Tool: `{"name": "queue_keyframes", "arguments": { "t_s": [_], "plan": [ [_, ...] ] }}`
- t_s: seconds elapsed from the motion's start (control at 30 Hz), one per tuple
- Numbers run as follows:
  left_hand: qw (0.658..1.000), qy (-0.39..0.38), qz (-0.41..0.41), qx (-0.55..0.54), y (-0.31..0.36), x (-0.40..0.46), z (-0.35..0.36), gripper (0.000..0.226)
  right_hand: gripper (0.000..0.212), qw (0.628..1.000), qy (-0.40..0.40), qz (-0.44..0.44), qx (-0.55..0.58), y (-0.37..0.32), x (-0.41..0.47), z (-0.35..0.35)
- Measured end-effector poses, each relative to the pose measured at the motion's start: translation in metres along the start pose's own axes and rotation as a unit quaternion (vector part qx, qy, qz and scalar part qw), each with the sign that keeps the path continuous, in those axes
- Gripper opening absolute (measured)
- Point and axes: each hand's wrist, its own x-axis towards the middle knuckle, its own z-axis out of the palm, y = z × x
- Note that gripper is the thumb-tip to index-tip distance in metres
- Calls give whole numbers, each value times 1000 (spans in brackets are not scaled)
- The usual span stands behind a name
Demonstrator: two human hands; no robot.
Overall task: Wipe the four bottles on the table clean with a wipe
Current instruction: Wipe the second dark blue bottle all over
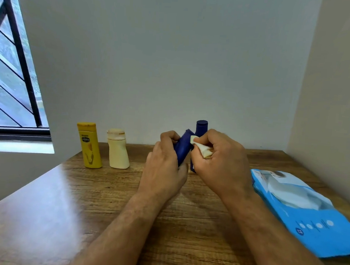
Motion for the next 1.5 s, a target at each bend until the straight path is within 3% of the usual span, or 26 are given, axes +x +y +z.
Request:
{"name": "queue_keyframes", "arguments": {
  "t_s": [0.23, 0.4, 0.57, 0.73, 0.8, 0.9, 1.03, 1.13, 1.5],
  "plan": [
    [999, 19, 11, -30, 0, 0, -4, 59, 12, 998, -13, -57, 20, -5, -1, -1],
    [998, 22, 7, -64, 0, 1, -2, 56, 13, 1000, -10, 13, 22, 1, -1, 2],
    [992, -10, -1, -123, 3, 0, -4, 54, 15, 998, -10, -10, 66, 1, 0, -4],
    [983, -27, -23, -178, 6, 2, -5, 48, 13, 997, -28, 28, 62, 3, -1, 0],
    [966, -35, -66, -248, 5, 4, -5, 41, 13, 997, -20, 31, 66, 4, 0, -1],
    [910, -69, -138, -384, 7, 5, -6, 39, 12, 996, -11, 31, 80, 3, 1, -2],
    [858, -95, -160, -479, 9, 3, -13, 48, 11, 996, -22, 36, 78, 3, 1, 0],
    [836, -126, -165, -508, 11, 2, -15, 58, 10, 993, -43, 42, 101, 2, 2, 0],
    [752, -155, -247, -590, 19, 2, -24, 34, 5, 984, -22, 80, 155, -2, 3, -1]
  ]
}}
